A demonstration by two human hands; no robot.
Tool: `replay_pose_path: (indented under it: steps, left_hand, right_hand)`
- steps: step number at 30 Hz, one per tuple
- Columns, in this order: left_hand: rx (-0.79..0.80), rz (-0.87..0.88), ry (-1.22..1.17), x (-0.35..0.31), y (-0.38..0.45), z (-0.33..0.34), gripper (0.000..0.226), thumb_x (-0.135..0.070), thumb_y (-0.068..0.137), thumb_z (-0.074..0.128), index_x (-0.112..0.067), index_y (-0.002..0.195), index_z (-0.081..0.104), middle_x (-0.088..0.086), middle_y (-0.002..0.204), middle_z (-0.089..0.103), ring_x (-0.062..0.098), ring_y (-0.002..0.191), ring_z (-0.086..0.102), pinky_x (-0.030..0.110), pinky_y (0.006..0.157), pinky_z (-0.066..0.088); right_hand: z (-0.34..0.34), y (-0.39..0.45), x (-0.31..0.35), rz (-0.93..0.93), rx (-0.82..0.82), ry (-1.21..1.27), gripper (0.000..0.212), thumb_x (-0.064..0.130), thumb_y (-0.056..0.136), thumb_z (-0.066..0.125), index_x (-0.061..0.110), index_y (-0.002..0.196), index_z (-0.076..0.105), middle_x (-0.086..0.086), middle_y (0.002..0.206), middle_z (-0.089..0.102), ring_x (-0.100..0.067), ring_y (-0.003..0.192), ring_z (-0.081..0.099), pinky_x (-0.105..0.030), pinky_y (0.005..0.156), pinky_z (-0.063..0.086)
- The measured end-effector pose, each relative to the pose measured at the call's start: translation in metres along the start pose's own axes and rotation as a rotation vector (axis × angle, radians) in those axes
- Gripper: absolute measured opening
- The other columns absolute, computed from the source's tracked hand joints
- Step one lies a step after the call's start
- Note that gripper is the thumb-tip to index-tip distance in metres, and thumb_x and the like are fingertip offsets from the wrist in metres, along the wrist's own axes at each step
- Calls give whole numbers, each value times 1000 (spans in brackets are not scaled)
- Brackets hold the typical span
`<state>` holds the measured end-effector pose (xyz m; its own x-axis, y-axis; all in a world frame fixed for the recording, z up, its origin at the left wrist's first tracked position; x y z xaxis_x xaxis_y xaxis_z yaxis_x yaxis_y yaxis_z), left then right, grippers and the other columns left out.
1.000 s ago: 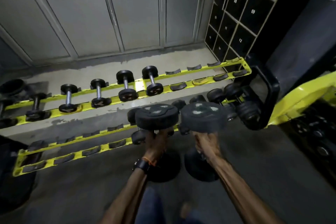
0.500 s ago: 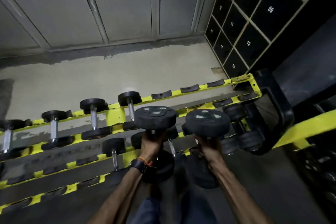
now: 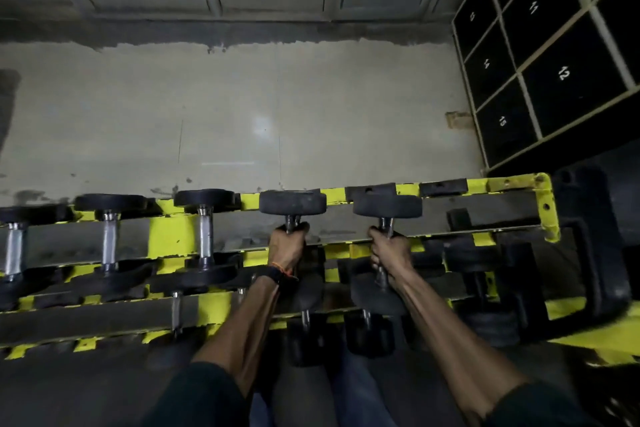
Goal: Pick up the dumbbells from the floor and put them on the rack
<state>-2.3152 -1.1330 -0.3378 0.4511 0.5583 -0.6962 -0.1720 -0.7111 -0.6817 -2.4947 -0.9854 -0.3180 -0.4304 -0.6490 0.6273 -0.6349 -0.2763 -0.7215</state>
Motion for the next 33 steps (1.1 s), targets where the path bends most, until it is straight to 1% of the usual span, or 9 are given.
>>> replay_pose_path:
  steps: [3,8,17,21,24,26,29,31,33]
  left_hand:
    - [17,-88,-57,6,35,16,39,-26,94,71,-21,63,48,-2,50,43,15,39,33,25,45,28]
    - [-5,-154,-37,14,72,30,36,-18,97,67,-22,69,45,-7,45,38,13,35,31,20,41,26]
    - [-20,-140,-23,9,73,35,37,-33,98,74,-16,73,52,2,55,47,17,42,39,23,40,34]
    - [50,-108,43,-2,65,27,30,-26,102,69,-13,80,56,5,69,58,21,57,52,22,44,48]
    - [91,-49,158,-2,53,21,36,-45,98,70,-9,94,64,8,89,72,26,78,67,38,77,63]
    - [116,-22,210,2,41,12,43,-50,96,71,-9,111,65,6,111,71,26,101,68,39,95,56]
    - [159,29,178,10,17,-9,67,-49,93,75,-9,143,57,9,137,67,28,124,66,45,110,52]
    - [201,49,147,18,-2,-30,66,-44,95,75,-10,148,56,10,137,67,28,122,67,47,109,54]
    - [239,69,85,20,-31,-53,48,-32,100,71,-12,144,60,10,124,70,23,101,68,37,92,59]
  right_hand:
    - [6,45,3,9,27,-52,27,31,87,73,22,70,54,4,48,45,-16,39,39,-27,46,34]
    - [12,101,1,71,50,-112,27,34,89,74,22,73,56,2,52,48,-17,40,41,-25,43,36]
    - [20,123,0,112,67,-176,26,37,95,74,15,85,64,-2,57,53,-17,41,45,-28,44,41]
    - [13,114,9,112,149,-176,25,34,99,73,10,95,67,-2,68,62,-14,49,52,-27,47,45]
    - [10,105,17,53,163,-185,26,32,101,69,8,111,69,-7,94,73,-17,74,67,-32,68,57]
    - [7,96,17,-1,132,-256,34,39,98,70,13,119,65,-11,115,72,-26,100,69,-42,92,59]
    - [-5,65,14,-98,130,-297,52,41,97,71,19,142,57,-1,134,64,-25,117,62,-42,101,52]
    - [-15,34,8,-171,138,-304,60,36,101,70,18,154,50,5,141,56,-21,126,58,-39,105,49]
    - [-25,3,-1,-246,112,-302,54,32,102,69,20,152,54,-1,148,60,-20,130,59,-37,109,49]
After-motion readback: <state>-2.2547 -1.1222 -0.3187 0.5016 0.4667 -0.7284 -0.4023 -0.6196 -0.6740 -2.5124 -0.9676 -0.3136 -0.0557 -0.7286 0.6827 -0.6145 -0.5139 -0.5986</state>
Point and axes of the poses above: each hand's wrist, its own y-axis towards the middle knuckle, its own z-axis out of the palm, x = y × z, the point moved 2 cm from there along y, towards the middle knuckle
